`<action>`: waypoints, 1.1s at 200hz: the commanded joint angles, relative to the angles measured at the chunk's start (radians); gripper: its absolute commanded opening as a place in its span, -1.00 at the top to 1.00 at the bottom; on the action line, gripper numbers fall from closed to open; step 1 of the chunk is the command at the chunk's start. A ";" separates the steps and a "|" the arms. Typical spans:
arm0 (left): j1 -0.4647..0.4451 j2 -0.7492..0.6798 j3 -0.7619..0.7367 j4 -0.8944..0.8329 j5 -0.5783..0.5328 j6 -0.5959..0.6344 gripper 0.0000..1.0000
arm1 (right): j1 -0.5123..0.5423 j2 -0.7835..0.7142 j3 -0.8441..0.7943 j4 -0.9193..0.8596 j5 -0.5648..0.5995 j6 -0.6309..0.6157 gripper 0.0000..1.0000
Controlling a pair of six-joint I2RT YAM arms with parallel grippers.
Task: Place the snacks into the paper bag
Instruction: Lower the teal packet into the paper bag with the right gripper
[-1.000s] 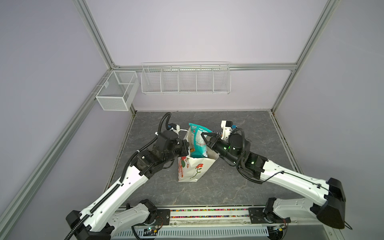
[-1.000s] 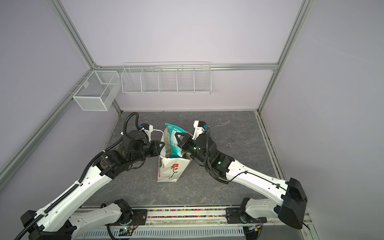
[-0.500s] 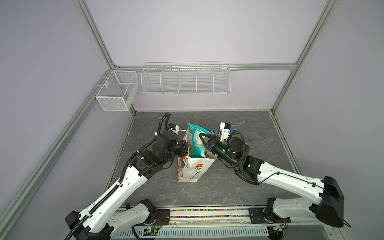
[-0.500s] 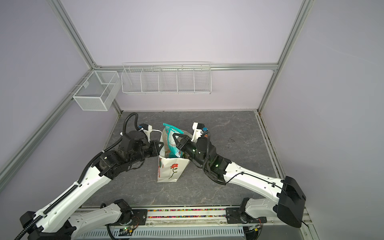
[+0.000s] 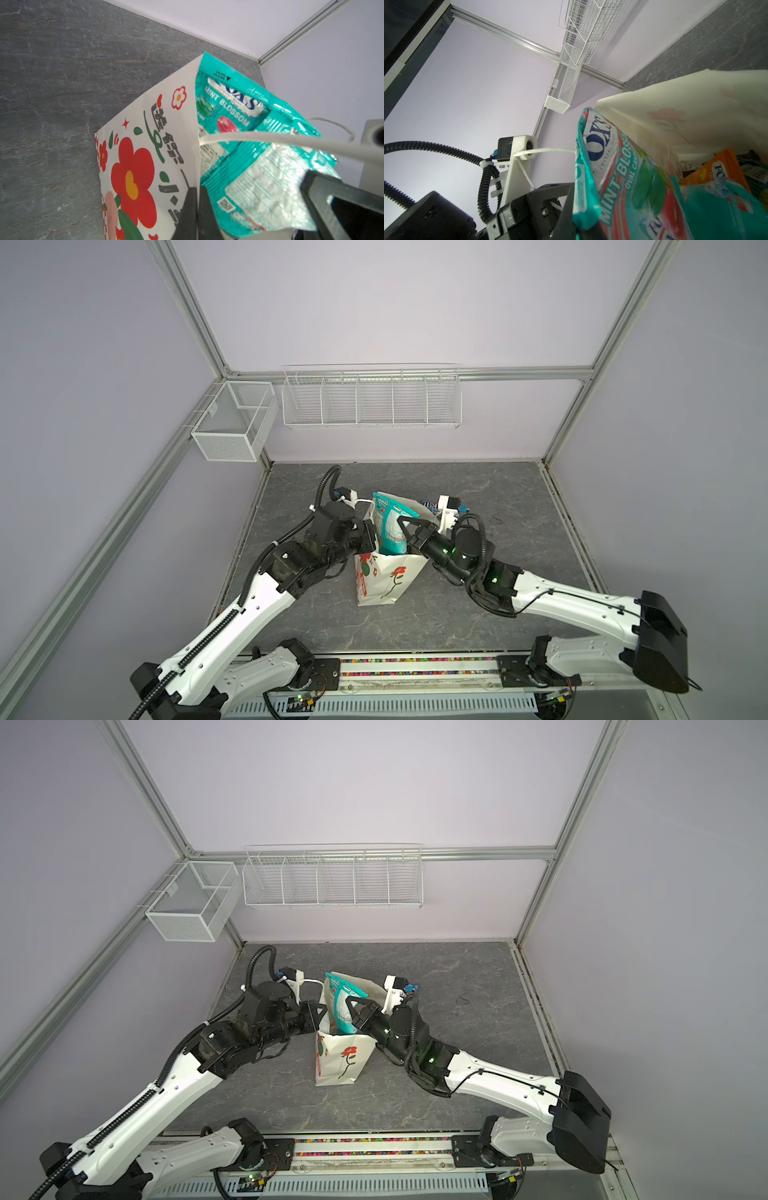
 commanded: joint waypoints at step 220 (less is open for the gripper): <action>-0.006 -0.027 0.003 0.075 -0.020 -0.012 1.00 | 0.035 -0.103 0.279 -0.541 0.068 -0.336 -0.30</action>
